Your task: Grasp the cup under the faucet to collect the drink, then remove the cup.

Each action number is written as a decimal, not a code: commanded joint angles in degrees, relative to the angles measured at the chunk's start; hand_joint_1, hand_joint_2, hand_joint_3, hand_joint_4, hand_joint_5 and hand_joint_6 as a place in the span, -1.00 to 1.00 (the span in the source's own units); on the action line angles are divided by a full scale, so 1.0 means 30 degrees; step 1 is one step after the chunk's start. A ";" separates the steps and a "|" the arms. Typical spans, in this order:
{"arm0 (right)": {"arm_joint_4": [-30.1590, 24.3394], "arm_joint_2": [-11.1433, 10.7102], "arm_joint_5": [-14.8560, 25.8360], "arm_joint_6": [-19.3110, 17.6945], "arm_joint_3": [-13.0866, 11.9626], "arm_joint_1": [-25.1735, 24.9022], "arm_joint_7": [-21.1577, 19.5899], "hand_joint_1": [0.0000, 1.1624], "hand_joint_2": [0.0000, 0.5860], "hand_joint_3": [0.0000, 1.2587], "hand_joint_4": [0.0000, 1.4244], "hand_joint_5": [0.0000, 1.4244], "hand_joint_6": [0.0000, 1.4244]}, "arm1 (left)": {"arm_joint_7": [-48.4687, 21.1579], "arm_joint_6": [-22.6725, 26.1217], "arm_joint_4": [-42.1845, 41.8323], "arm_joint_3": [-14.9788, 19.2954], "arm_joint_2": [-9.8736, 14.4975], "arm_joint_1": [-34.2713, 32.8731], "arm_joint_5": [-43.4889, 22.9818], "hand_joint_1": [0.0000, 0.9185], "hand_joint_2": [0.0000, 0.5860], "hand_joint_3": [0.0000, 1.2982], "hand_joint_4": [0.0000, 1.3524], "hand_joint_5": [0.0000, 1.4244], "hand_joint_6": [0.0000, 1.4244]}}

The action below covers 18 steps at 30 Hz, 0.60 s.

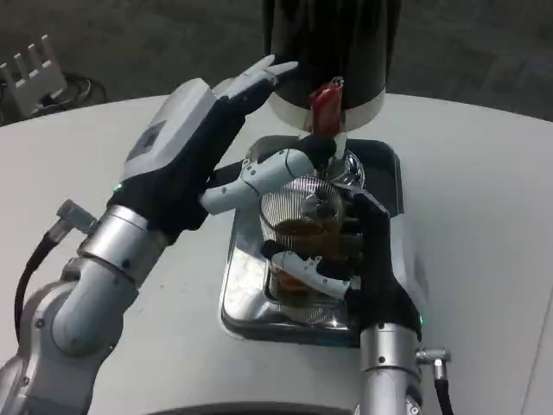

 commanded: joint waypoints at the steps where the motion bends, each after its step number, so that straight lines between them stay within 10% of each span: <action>1: -0.0401 0.0785 -0.0219 0.0165 0.0154 0.0046 -0.0474 0.59 -0.43 -0.08 -0.09 0.12 0.12 | -0.0080 -0.0094 0.0017 0.0002 0.0164 0.0266 -0.0134 -1.00 -0.58 -0.64 -0.91 -0.81 -0.92; 18: -0.5077 0.0193 -0.1608 0.0227 0.1102 0.3678 0.0150 0.73 -0.66 0.18 0.10 0.41 0.62 | -0.0013 -0.0269 -0.0899 -0.0274 0.0180 0.0338 0.0369 -1.00 -0.62 -0.70 -0.93 -0.84 -0.94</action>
